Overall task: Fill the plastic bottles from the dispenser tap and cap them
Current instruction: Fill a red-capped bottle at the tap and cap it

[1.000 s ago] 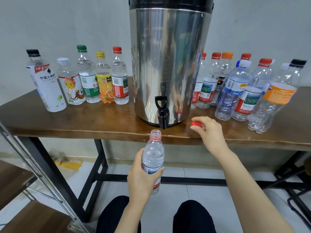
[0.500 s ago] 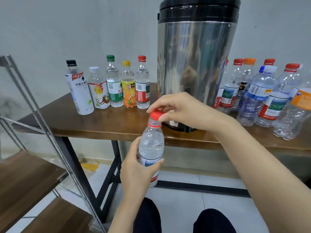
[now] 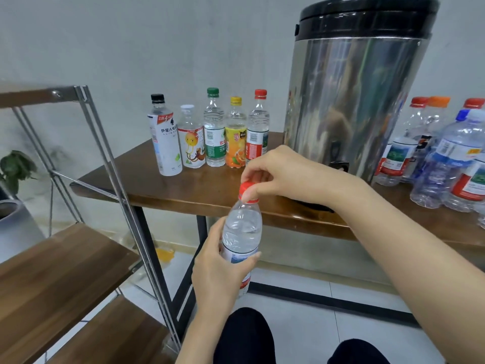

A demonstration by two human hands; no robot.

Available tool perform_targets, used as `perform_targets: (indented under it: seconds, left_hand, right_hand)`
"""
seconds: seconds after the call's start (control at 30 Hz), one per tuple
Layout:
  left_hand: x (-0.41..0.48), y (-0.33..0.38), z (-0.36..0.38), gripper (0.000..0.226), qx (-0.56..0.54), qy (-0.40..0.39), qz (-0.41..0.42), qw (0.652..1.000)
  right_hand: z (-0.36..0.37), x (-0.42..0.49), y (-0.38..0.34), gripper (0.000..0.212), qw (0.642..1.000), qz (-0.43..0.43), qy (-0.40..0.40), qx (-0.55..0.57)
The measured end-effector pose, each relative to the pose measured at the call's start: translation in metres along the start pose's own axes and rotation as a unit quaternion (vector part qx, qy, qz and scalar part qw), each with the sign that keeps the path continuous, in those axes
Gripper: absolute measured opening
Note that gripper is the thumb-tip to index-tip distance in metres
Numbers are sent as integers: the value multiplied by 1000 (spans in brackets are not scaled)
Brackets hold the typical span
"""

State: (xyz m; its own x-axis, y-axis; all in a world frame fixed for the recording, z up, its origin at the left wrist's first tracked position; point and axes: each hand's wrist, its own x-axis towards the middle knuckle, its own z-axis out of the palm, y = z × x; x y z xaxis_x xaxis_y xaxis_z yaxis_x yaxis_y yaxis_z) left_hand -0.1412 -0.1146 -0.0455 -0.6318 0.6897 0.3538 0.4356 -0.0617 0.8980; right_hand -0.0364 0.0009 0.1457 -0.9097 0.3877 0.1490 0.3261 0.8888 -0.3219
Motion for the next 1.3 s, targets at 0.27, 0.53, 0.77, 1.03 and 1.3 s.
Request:
perform_targets:
  seconds: [0.27,0.53,0.77,1.03,1.3]
  left_hand:
    - [4,-7,-9,78,-13,11,-12,1000]
    - [36,12,-23,79,-73,42,-13,996]
    - [153,44,-37,82,-35,148,60,986]
    - [248,8,-10,84,21,137,51,989]
    - [268,-8,10,87,86,169,49,981]
  right_hand:
    - [2,11,-3,42,999,-25,-28,17]
    - [38,30,21,38,971,-28,203,124]
    - [116,71,77,39,957,156,246,16]
    - [154,89,93,42,958,187,165,-141]
    - [165,94,96,22,931,157,256,-207]
